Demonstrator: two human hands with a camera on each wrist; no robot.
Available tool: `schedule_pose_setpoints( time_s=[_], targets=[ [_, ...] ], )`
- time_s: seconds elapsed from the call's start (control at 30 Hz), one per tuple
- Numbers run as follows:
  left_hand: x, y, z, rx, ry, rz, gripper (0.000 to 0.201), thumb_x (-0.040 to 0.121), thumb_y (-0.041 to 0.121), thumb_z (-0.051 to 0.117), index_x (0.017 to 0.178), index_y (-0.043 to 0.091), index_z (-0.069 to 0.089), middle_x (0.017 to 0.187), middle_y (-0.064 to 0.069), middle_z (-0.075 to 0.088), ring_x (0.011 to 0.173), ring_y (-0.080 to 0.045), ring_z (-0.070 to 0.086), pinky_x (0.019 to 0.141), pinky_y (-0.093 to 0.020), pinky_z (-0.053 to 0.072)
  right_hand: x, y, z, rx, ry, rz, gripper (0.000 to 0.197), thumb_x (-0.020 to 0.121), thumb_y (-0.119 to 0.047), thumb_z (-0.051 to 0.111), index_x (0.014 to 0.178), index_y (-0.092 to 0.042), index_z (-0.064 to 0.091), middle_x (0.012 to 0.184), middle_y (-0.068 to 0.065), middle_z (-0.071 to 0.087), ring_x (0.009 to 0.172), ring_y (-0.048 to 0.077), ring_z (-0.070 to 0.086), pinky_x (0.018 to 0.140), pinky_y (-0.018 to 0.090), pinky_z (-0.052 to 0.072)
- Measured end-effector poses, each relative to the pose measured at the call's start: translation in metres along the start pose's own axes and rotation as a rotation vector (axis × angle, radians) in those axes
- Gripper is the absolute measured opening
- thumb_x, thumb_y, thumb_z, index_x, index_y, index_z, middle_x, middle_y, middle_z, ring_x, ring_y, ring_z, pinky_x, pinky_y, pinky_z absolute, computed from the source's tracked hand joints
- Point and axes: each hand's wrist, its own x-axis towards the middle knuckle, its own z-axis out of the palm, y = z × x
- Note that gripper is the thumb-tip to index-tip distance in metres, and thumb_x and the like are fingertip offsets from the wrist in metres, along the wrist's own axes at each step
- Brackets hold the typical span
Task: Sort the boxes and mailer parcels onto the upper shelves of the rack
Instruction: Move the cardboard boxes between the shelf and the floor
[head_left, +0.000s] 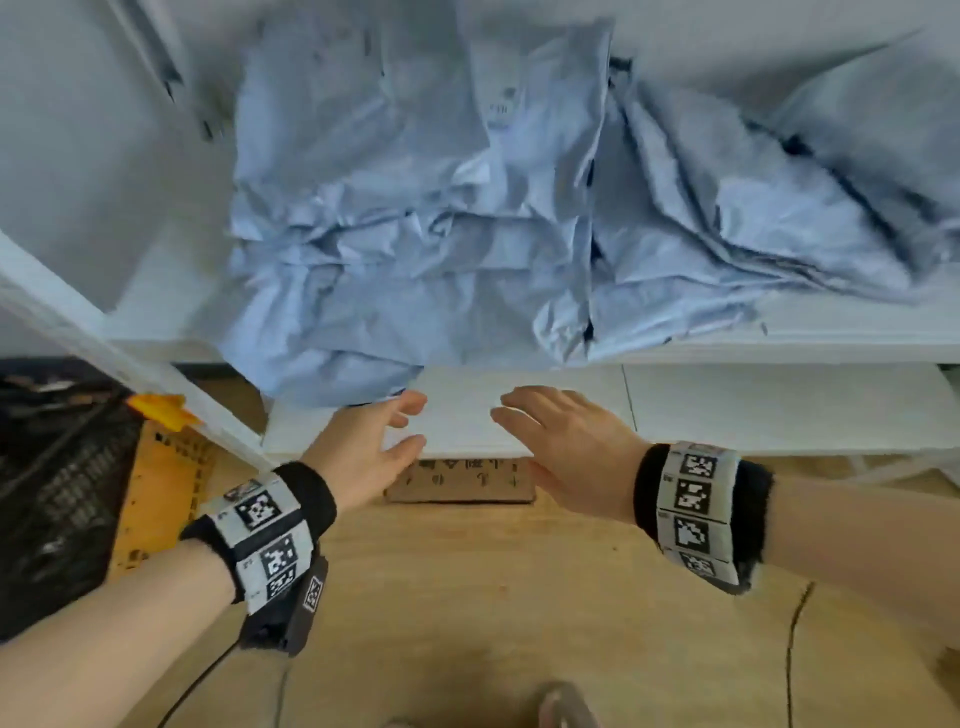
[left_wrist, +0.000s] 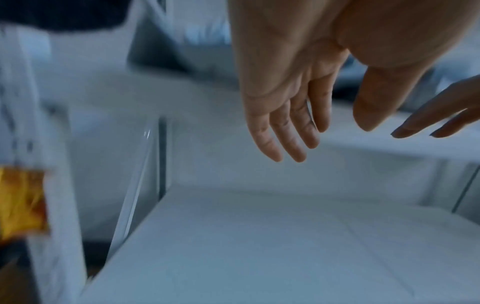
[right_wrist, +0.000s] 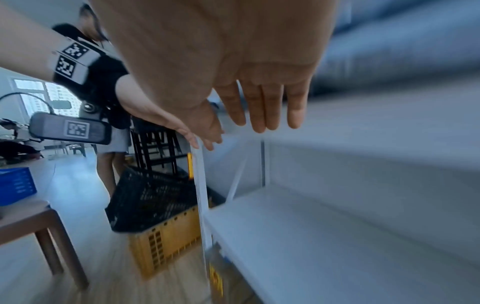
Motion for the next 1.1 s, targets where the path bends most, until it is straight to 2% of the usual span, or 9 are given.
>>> schedule_pose_setpoints(
  time_s=[0.1,0.2,0.37,0.47,0.53,0.63,0.73,0.87,1.1],
  targets=[
    [-0.018,0.071,-0.081,0.039,0.076,0.13,0.039,0.091,0.02,0.062,0.129,0.021,0.054,0.12,0.011,0.056,0.104,-0.002,0.054,0.082,-0.014,0.039,-0.013,-0.019,-0.102,-0.04,0.083,-0.01,0.056,0.092,-0.022,0.058,0.144,-0.011,0.038,0.147,0.011,0.04,0.136,0.03,0.038,0.109,0.043,0.035],
    [-0.04,0.133,-0.151,0.005,0.143,0.226,0.035,0.09,0.014,0.062,0.123,0.024,0.057,0.112,0.015,0.06,0.091,0.004,0.058,0.074,-0.01,0.043,-0.027,-0.037,-0.191,-0.117,0.185,-0.023,0.054,0.091,-0.023,0.059,0.142,-0.011,0.044,0.144,0.011,0.045,0.132,0.029,0.044,0.106,0.041,0.041],
    [-0.075,0.212,-0.243,0.034,0.227,0.381,0.033,0.088,0.012,0.063,0.119,0.023,0.06,0.104,0.021,0.06,0.084,0.008,0.058,0.068,-0.006,0.042,-0.05,-0.059,-0.31,-0.226,0.416,-0.021,0.053,0.075,-0.022,0.076,0.124,-0.009,0.062,0.125,0.009,0.063,0.112,0.027,0.063,0.085,0.037,0.056],
    [-0.093,0.251,-0.291,0.047,0.3,0.479,0.031,0.088,0.012,0.064,0.116,0.026,0.062,0.103,0.023,0.06,0.087,0.009,0.058,0.069,-0.006,0.044,-0.062,-0.063,-0.367,-0.274,0.523,0.025,0.054,0.074,-0.022,0.077,0.124,-0.009,0.062,0.124,0.009,0.064,0.11,0.028,0.064,0.084,0.037,0.056],
    [-0.102,0.273,-0.318,0.063,0.355,0.54,0.03,0.088,0.014,0.063,0.114,0.027,0.062,0.104,0.022,0.061,0.087,0.008,0.058,0.069,-0.008,0.045,-0.069,-0.064,-0.4,-0.281,0.583,0.056,0.053,0.08,-0.022,0.071,0.13,-0.009,0.058,0.13,0.009,0.059,0.114,0.029,0.06,0.09,0.039,0.054],
    [-0.112,0.295,-0.35,0.101,0.404,0.61,0.028,0.089,0.017,0.062,0.113,0.031,0.061,0.103,0.024,0.059,0.091,0.011,0.056,0.07,-0.005,0.043,-0.079,-0.062,-0.437,-0.293,0.616,0.145,0.052,0.092,-0.028,0.056,0.141,-0.014,0.044,0.142,0.004,0.045,0.124,0.026,0.049,0.101,0.04,0.044],
    [-0.115,0.305,-0.37,0.14,0.435,0.638,0.026,0.091,0.02,0.061,0.114,0.031,0.059,0.103,0.021,0.055,0.095,0.011,0.054,0.073,-0.006,0.042,-0.09,-0.056,-0.462,-0.289,0.723,0.207,0.049,0.09,-0.023,0.06,0.136,-0.009,0.049,0.136,0.007,0.05,0.119,0.027,0.052,0.098,0.042,0.046],
    [-0.113,0.315,-0.389,0.159,0.49,0.652,0.024,0.091,0.018,0.06,0.115,0.025,0.061,0.112,0.011,0.054,0.1,0.001,0.054,0.084,-0.017,0.045,-0.1,-0.037,-0.487,-0.303,0.754,0.351,0.046,0.091,-0.021,0.057,0.134,-0.007,0.048,0.14,0.008,0.043,0.124,0.028,0.047,0.102,0.042,0.042],
    [-0.1,0.334,-0.412,0.239,0.659,0.628,0.025,0.091,0.018,0.06,0.116,0.02,0.065,0.126,0.008,0.049,0.108,-0.011,0.052,0.101,-0.034,0.044,-0.111,-0.005,-0.515,-0.342,0.869,0.503,0.047,0.09,-0.02,0.06,0.133,-0.006,0.048,0.143,0.017,0.04,0.127,0.037,0.043,0.103,0.05,0.042]
  ],
)
